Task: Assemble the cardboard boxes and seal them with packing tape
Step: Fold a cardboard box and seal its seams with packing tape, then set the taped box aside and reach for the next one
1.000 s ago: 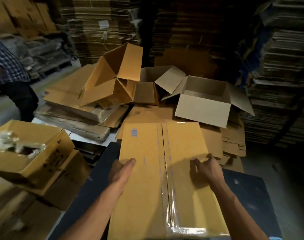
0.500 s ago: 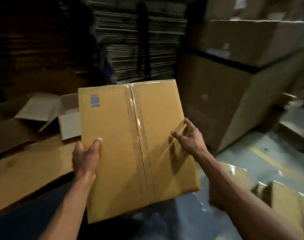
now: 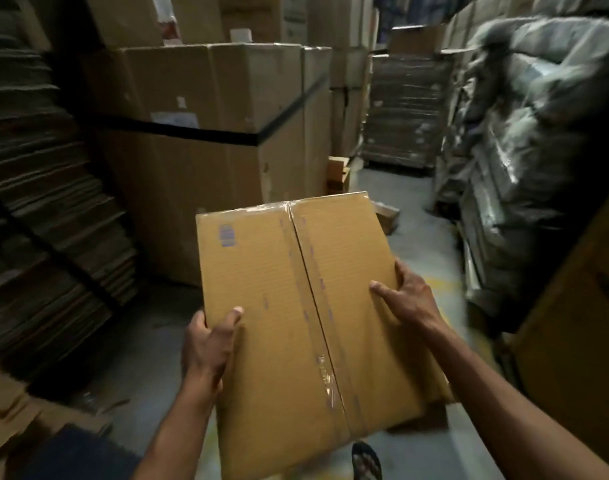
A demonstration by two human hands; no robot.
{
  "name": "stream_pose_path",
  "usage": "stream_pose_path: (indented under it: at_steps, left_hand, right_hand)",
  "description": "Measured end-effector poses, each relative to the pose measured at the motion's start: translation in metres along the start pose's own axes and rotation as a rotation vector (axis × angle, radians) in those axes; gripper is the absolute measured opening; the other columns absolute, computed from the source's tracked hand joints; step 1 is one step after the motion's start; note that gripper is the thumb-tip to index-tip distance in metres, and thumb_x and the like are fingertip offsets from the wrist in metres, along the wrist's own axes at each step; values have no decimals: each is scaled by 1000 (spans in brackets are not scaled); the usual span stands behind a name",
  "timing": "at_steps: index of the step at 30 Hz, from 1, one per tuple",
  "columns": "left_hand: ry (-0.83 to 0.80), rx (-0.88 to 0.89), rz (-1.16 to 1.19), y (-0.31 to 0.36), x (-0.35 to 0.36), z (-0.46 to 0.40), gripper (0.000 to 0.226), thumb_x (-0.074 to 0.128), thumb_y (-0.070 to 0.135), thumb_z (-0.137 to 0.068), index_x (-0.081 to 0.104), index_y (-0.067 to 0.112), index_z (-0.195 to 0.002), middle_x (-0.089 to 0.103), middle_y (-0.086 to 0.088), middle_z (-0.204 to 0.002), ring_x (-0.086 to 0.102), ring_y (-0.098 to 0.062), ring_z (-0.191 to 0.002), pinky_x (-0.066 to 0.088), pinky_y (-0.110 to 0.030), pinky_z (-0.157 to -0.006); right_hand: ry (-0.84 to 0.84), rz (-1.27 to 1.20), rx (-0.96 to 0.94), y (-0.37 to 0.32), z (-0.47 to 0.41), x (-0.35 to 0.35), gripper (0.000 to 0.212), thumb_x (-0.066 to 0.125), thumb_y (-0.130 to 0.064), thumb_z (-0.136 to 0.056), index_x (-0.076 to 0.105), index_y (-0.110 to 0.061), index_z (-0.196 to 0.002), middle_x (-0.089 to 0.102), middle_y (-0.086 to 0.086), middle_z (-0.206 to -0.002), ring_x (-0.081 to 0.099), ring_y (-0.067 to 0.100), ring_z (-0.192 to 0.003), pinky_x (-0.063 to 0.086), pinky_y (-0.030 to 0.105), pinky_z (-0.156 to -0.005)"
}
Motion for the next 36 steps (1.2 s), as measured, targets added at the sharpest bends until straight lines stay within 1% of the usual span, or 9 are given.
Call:
stream_pose_path:
  at_steps: [6, 12, 15, 19, 22, 24, 27, 31, 36]
  left_hand:
    - [-162, -130, -220, -61, 237, -126, 66, 62, 72, -61, 63, 27, -109, 71, 3, -101, 68, -25, -93, 57, -51, -90]
    - [-391, -425, -332, -214, 474, -238, 74, 70, 71, -53, 63, 32, -116, 74, 3, -109, 68, -28, -99, 56, -52, -95]
    - [-473, -421, -393, -257, 563, -267, 68, 71, 66, -53, 67, 29, -110, 76, 6, -104, 71, -23, -94, 59, -48, -90]
    - [-583, -381, -426, -275, 654, -282, 66, 76, 55, -61, 63, 30, -121, 73, 6, -111, 69, -24, -102, 57, -46, -93]
    - [-686, -278, -589, -293, 693, -278, 95, 79, 36, -82, 24, 37, -159, 58, 12, -133, 64, -26, -113, 53, -36, -93]
    - [-815, -207, -767, -313, 706, -273, 108, 76, 28, -92, -3, 41, -164, 49, 9, -139, 62, -26, -112, 53, -32, -86]
    - [-955, -122, -851, -340, 720, -265, 98, 72, 24, -96, 4, 39, -164, 50, -6, -153, 59, -28, -126, 48, -37, -102]
    - [-982, -69, -959, -347, 723, -266, 99, 70, 34, -96, -1, 43, -164, 56, -10, -144, 61, -33, -121, 53, -48, -100]
    - [-1023, -140, -972, -329, 655, -261, 85, 70, 35, -95, 22, 27, -165, 57, -10, -149, 56, -30, -134, 45, -35, -106]
  right_hand:
    - [-19, 119, 295, 191, -189, 2, 47, 71, -38, -92, 54, -20, -132, 65, 3, -123, 63, 26, -111, 51, 37, -93]
    - [-50, 277, 681, 402, -337, 21, 70, 62, -49, -88, 41, -19, -147, 57, 13, -134, 56, 38, -122, 49, 53, -102]
    - [-35, 331, 775, 490, -378, 12, 61, 55, -57, -80, 49, -22, -130, 62, 12, -122, 60, 38, -112, 52, 52, -96]
    - [-26, 433, 816, 575, -417, -10, 63, 52, -54, -84, 43, -25, -139, 59, 17, -128, 59, 41, -115, 53, 56, -96]
    - [-101, 522, 806, 606, -431, -9, 62, 53, -50, -97, 35, -31, -153, 40, 21, -150, 42, 44, -136, 41, 63, -108]
    - [-250, 535, 786, 628, -429, 11, 61, 49, -61, -99, 36, -41, -155, 20, 19, -164, 25, 45, -149, 32, 67, -114]
    - [-446, 534, 777, 649, -408, 54, 69, 45, -71, -96, 35, -41, -157, 7, 22, -168, 15, 47, -152, 29, 69, -116]
    - [-401, 517, 790, 654, -389, 71, 74, 44, -68, -99, 17, -41, -162, -14, 13, -171, -8, 42, -156, 23, 75, -112]
    - [-298, 478, 764, 632, -377, 58, 68, 50, -59, -101, 33, -28, -158, 18, 17, -167, 26, 43, -149, 36, 64, -113]
Point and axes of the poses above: each hand's wrist, its own z-axis away from the middle knuckle, its own x-axis out of the palm, y = z × x, the point moved 3 cm from there along -z, towards the middle knuckle
